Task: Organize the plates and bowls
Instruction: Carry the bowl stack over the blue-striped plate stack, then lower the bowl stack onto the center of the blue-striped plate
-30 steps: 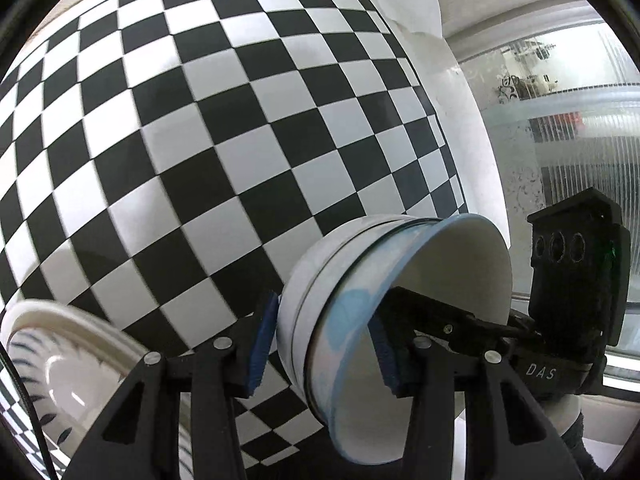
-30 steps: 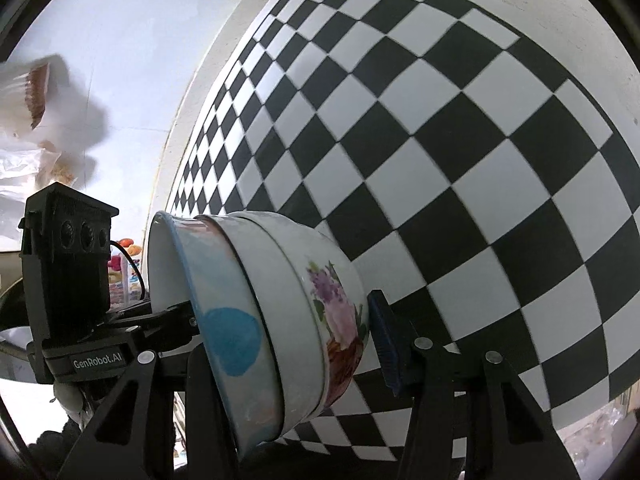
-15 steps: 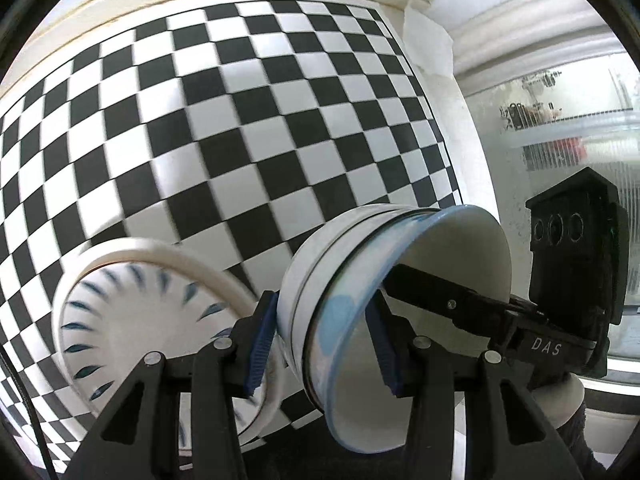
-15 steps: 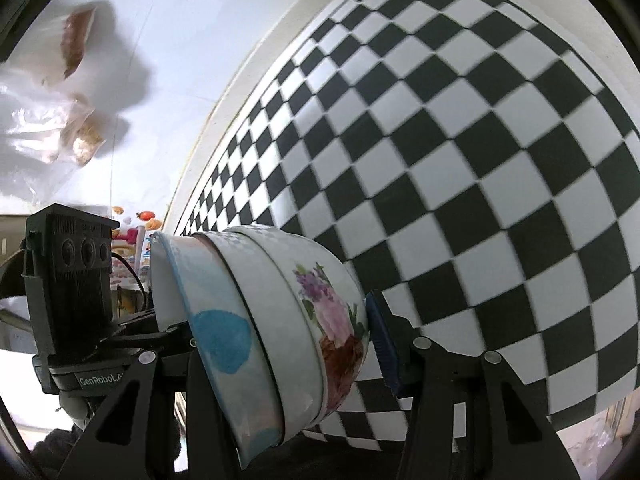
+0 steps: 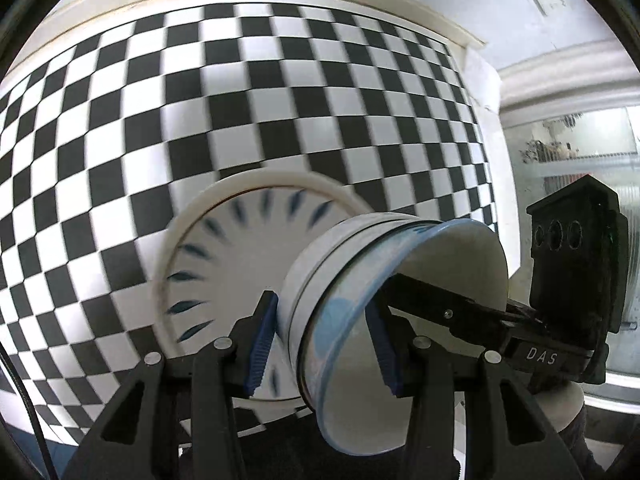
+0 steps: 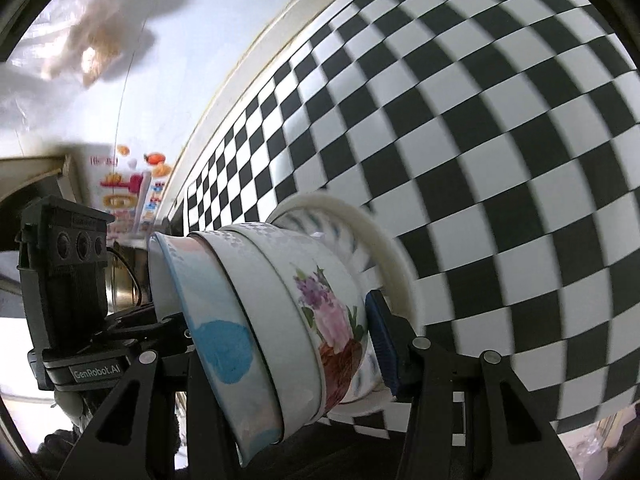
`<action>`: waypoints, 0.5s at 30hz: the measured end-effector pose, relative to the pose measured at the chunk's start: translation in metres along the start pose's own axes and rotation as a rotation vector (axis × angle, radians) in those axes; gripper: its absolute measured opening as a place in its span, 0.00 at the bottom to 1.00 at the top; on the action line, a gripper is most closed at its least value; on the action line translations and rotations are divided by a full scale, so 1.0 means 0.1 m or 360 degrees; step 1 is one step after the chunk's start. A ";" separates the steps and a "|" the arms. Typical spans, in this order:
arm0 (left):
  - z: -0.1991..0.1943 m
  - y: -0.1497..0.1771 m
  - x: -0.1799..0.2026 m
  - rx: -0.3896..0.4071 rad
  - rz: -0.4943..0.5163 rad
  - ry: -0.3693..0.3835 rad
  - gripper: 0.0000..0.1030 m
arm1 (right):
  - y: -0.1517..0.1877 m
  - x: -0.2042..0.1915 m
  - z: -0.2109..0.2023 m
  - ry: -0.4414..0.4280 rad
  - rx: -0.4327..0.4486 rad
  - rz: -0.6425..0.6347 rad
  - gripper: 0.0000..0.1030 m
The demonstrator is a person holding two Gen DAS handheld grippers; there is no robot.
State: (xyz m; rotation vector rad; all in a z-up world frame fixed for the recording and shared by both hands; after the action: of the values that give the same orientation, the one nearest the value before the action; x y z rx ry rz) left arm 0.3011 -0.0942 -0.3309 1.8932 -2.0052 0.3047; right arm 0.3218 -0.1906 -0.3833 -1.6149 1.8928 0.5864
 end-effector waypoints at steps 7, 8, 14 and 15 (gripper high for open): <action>0.03 0.03 -0.36 0.0008 -0.0101 -0.0013 0.40 | 0.11 -0.14 0.35 -0.0016 -0.0097 -0.0037 0.48; 0.03 0.03 -0.39 0.0006 -0.0109 -0.0013 0.40 | 0.12 -0.15 0.40 -0.0014 -0.0111 -0.0044 0.48; 0.12 0.00 -0.51 0.0000 -0.0131 -0.0027 0.40 | 0.13 -0.15 0.56 0.0016 -0.0163 -0.0067 0.48; 0.14 -0.01 -0.51 0.0000 -0.0133 -0.0028 0.40 | 0.13 -0.14 0.57 0.0024 -0.0169 -0.0069 0.48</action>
State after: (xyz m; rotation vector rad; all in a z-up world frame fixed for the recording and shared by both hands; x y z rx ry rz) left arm 0.3018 -0.0533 -0.3641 1.9799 -1.9310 0.2660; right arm 0.3185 -0.1406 -0.4163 -1.7273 1.8607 0.6677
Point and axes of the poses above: each gripper's, at about its wrist camera, not at the fingertips, and z roughly the way its jaws point, x to its right, y to its underside, the point moved 8 cm from there along z, roughly the way its jaws point, and after that the axes turned 7 degrees about -z, right-handed, at the moved point
